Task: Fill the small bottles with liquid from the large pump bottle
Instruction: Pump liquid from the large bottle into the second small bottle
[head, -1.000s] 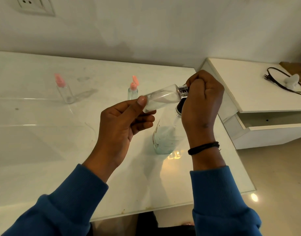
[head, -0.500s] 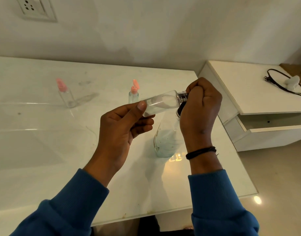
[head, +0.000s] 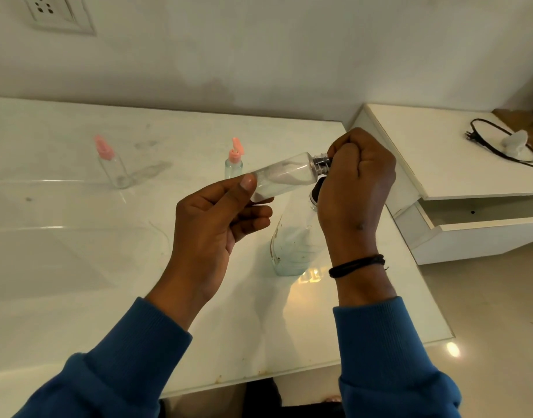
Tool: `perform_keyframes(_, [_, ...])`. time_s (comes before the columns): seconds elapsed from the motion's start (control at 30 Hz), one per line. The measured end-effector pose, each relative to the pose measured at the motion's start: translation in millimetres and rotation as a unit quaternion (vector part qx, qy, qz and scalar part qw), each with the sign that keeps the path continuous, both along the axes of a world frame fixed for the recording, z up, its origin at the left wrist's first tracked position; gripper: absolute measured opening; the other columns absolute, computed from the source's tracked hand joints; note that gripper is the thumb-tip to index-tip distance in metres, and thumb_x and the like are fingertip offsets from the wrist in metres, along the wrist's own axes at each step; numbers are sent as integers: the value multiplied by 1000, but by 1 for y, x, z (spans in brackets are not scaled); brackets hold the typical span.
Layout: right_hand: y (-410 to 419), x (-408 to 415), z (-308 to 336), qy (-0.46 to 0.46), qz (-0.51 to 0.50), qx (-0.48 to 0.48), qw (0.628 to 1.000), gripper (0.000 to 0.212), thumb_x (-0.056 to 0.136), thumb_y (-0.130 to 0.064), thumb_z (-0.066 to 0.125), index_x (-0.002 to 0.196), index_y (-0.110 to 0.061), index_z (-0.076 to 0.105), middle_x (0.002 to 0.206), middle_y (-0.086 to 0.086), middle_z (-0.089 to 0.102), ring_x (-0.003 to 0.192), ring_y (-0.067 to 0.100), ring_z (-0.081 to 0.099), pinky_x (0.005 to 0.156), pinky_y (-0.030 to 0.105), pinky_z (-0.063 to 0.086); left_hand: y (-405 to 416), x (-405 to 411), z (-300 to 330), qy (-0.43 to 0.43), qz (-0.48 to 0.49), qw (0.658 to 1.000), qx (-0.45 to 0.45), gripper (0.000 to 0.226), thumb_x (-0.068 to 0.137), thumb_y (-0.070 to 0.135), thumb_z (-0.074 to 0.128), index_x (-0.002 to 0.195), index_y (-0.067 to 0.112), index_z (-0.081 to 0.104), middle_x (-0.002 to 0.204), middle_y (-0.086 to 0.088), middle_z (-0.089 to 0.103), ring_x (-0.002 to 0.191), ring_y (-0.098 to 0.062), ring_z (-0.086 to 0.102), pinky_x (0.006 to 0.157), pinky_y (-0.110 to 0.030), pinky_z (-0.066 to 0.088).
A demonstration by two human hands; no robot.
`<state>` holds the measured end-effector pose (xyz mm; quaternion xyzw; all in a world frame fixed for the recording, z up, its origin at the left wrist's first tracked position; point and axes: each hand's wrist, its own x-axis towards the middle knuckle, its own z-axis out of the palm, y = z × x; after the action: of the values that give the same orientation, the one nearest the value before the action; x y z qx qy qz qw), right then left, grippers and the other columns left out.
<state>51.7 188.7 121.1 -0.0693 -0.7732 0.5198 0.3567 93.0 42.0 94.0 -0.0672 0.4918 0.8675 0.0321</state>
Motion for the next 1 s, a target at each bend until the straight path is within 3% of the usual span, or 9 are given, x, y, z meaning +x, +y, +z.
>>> perform_keyframes(0.13, [-3, 1, -7, 10, 17, -40, 999, 23, 82, -8, 34, 65, -12, 49, 51, -14, 41, 53, 10, 39, 52, 32, 34, 0, 0, -1, 0, 6, 1000, 5, 34, 77, 31, 70, 103, 9, 76, 93, -17, 76, 75, -22, 72, 67, -26, 59])
perform_keyframes(0.37, [1, -1, -1, 7, 13, -15, 1000, 22, 80, -6, 34, 66, -2, 51, 51, -11, 40, 53, 14, 38, 52, 32, 32, 1, 0, -2, 3, 0, 1000, 4, 40, 77, 33, 70, 108, 7, 74, 98, -18, 76, 76, -23, 72, 68, -27, 58])
perform_keyframes(0.53, [-2, 0, -8, -5, 28, -37, 999, 24, 81, -8, 33, 62, -16, 46, 50, -14, 40, 52, 13, 38, 51, 34, 33, 0, -1, -3, -1, 6, 1000, 9, 34, 77, 31, 71, 104, 10, 76, 96, -17, 76, 75, -23, 72, 67, -27, 59])
perform_keyframes(0.7, [2, -1, -1, 8, 13, -19, 1000, 22, 79, -5, 34, 66, -1, 50, 52, -11, 39, 53, 15, 37, 52, 31, 31, 1, 0, -2, 11, -7, 1000, 3, 41, 75, 34, 72, 108, 10, 75, 99, -17, 76, 76, -22, 72, 68, -27, 58])
perform_keyframes(0.87, [-2, 0, -7, 1, 36, -50, 998, 24, 81, -8, 34, 63, -16, 47, 51, -14, 40, 54, 13, 39, 52, 33, 34, 0, -1, -4, 6, 0, 1000, 5, 41, 72, 35, 73, 105, 10, 76, 99, -18, 76, 76, -23, 72, 68, -27, 59])
perform_keyframes(1.0, [0, 0, -3, 7, 22, -30, 999, 23, 80, -7, 34, 64, -8, 50, 50, -13, 40, 53, 13, 39, 52, 31, 32, 0, 0, -4, 8, -5, 1000, 9, 47, 69, 37, 75, 108, 11, 76, 102, -18, 76, 77, -23, 72, 68, -27, 59])
